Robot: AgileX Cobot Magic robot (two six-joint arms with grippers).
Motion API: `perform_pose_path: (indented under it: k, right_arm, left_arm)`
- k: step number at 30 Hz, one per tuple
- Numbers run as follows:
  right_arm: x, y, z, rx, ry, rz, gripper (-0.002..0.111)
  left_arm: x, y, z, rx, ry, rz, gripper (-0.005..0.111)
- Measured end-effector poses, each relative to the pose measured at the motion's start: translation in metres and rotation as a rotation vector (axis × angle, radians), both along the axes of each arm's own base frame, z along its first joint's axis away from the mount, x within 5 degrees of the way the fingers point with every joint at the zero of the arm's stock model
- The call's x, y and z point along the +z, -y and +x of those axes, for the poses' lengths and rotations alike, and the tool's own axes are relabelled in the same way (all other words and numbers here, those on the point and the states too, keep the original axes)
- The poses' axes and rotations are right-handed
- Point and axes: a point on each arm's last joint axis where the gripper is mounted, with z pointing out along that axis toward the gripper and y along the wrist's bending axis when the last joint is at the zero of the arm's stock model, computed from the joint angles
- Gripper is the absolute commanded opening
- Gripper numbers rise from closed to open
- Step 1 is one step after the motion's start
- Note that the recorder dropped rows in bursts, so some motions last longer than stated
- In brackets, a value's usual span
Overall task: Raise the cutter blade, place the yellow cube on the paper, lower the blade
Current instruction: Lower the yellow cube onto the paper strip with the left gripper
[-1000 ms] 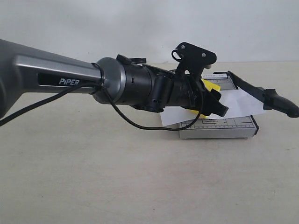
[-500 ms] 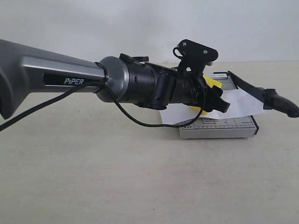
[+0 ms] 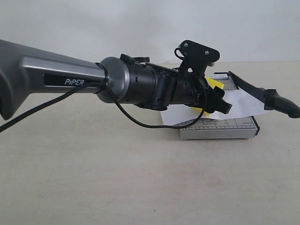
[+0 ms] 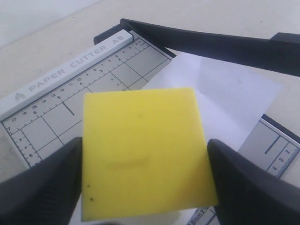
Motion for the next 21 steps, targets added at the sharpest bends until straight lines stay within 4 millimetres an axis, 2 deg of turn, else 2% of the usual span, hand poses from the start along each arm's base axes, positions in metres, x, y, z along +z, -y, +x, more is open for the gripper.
perform_pose_path:
  k: [7,14,21]
  right_arm:
    - [0.0000,0.0000,0.0000,0.000,0.000,0.000,0.000]
    - [0.0000,0.0000,0.0000,0.000,0.000,0.000,0.000]
    - [0.0000,0.0000,0.0000,0.000,0.000,0.000,0.000]
  left_arm:
    - [0.0000,0.0001,-0.0001,-0.001,0.000,-0.001,0.048]
    - [0.0000,0.0001,-0.0001,-0.001,0.000,-0.001,0.066]
    - [0.0000,0.0000,0.0000,0.000,0.000,0.000,0.070]
